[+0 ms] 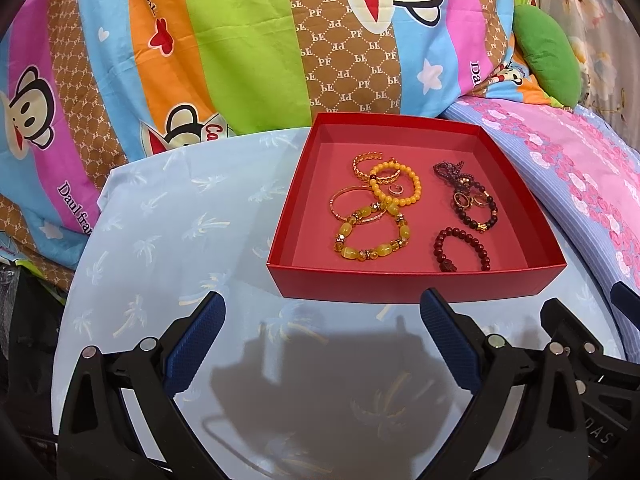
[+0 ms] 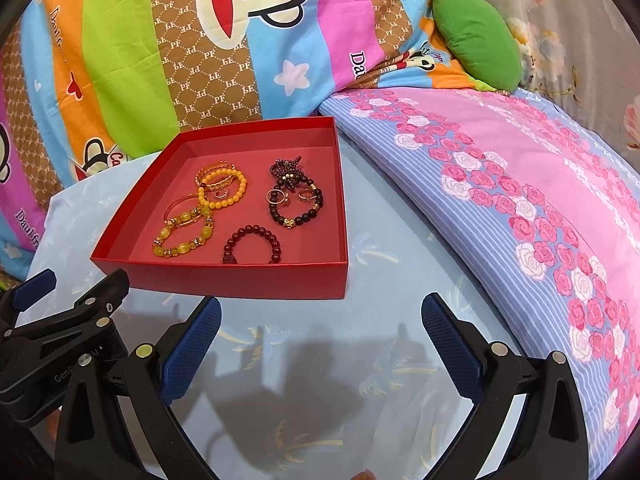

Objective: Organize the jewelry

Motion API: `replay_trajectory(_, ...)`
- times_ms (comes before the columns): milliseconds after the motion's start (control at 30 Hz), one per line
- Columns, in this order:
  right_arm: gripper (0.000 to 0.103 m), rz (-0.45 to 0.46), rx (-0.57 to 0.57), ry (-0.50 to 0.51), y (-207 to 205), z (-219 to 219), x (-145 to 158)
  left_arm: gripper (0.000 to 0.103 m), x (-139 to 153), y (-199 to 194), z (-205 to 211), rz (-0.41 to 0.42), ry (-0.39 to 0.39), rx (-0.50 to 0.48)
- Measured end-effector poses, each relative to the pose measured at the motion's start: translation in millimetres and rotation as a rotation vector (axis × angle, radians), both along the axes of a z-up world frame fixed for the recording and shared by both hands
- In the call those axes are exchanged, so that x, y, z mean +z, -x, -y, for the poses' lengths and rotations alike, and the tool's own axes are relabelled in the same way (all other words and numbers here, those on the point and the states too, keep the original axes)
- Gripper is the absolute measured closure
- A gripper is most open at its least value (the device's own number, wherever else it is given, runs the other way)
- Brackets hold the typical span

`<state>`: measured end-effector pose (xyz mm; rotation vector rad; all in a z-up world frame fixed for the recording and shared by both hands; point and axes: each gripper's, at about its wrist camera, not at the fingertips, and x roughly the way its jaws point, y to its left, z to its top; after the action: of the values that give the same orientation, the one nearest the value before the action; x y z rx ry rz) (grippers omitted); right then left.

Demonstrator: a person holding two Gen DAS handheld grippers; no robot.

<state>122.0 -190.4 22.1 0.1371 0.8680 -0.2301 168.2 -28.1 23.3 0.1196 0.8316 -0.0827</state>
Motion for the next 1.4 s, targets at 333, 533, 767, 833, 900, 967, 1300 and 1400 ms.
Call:
replay_trajectory(333, 0.006, -0.003, 0.002, 0.0, -0.9, -1.4, -0.7, 0.009, 0.1, -0.3, -0.5, 0.012, -0.007, 0.014)
replay_trajectory(533, 0.006, -0.002, 0.001, 0.003, -1.9, -3.2, -0.7, 0.009, 1.4, 0.4, -0.3, 0.019, -0.012, 0.016)
replay_trajectory(767, 0.006, -0.002, 0.0, 0.004, -1.7, -3.8, -1.0, 0.009, 2.4, 1.4, 0.4, 0.025, -0.022, 0.015)
replay_trajectory(833, 0.006, -0.003, 0.0, 0.002, -1.7, -3.7, -1.1, 0.01, 2.5, 1.6, 0.2, 0.025, -0.022, 0.015)
replay_trajectory(900, 0.006, -0.003, 0.0, 0.004, -1.6, -3.6, -1.1, 0.01, 2.2, 1.4, 0.2, 0.025, -0.023, 0.016)
replay_trajectory(967, 0.006, -0.003, 0.0, 0.003, -1.5, -3.8, -1.4, 0.01, 1.4, 1.4, -0.3, 0.023, -0.024, 0.017)
replay_trajectory(1300, 0.006, -0.006, -0.002, 0.006, -1.7, -3.7, -1.1, 0.01, 2.9, 1.7, 2.8, 0.036, -0.047, 0.01)
replay_trajectory(1400, 0.006, -0.003, -0.003, 0.006, -1.2, -3.3, -1.7, 0.01, 3.7, 1.8, 2.6, 0.041, -0.041, 0.012)
